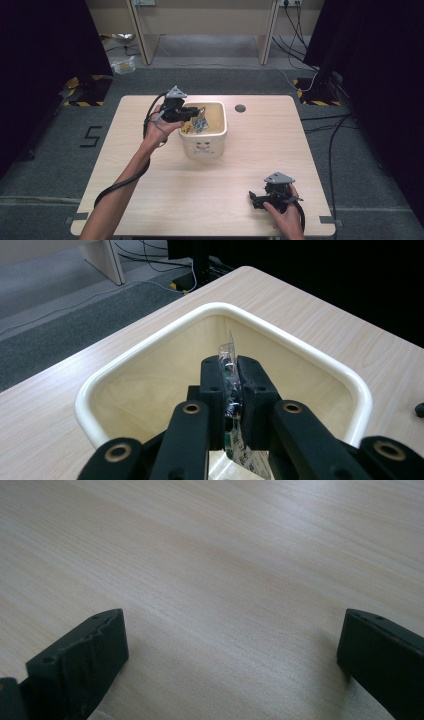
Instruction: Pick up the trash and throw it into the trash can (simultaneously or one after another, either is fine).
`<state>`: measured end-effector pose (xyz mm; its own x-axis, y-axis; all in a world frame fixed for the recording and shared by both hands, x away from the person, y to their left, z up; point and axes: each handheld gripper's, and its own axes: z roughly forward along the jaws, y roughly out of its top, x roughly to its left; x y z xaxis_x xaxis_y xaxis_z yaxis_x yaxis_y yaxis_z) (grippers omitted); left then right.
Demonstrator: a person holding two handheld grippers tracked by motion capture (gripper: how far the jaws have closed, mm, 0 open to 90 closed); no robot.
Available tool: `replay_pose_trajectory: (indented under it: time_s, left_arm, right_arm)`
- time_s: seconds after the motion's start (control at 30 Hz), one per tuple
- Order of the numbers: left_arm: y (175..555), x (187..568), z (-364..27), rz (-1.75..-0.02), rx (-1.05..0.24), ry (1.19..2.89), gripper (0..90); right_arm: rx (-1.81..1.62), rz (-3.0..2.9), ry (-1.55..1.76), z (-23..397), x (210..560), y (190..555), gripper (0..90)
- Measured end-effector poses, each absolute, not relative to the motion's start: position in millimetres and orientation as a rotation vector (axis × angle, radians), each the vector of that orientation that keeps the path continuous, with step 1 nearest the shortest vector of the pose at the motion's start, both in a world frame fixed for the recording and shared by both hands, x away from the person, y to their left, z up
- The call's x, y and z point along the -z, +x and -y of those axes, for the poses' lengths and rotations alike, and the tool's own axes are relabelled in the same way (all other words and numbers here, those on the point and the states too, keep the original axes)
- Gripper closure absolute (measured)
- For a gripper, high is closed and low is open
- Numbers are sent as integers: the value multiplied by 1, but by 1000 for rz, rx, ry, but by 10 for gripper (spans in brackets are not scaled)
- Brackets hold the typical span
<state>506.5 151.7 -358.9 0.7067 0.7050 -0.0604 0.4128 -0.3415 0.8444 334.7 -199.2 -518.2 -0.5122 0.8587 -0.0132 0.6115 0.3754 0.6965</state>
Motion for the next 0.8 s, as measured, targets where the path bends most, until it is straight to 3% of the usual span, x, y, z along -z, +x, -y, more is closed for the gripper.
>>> replay_pose_trajectory:
  time_s: [0.23, 0.37, 0.47, 0.5, 0.53, 0.8]
  left_arm:
    - [509, 364, -150, -863, -381, 2001, 784]
    - [509, 365, -150, -865, -382, 1997, 690]
    - [509, 363, -151, -868, -378, 1987, 566]
    - [508, 362, -152, -870, -372, 1986, 566]
    - [508, 361, -153, -877, -368, 1981, 498]
    - [504, 354, -158, -907, -337, 1947, 328]
  right_arm:
    - [-910, -2267, 1279, 199, 518, 335, 3]
    - [-910, -2268, 1279, 199, 518, 335, 3]
    - [-910, -2268, 1276, 199, 518, 335, 3]
    - [-910, -2268, 1280, 199, 518, 335, 3]
    - [-910, -2268, 1279, 199, 518, 335, 3]
    - [-911, -2268, 1281, 199, 518, 335, 3]
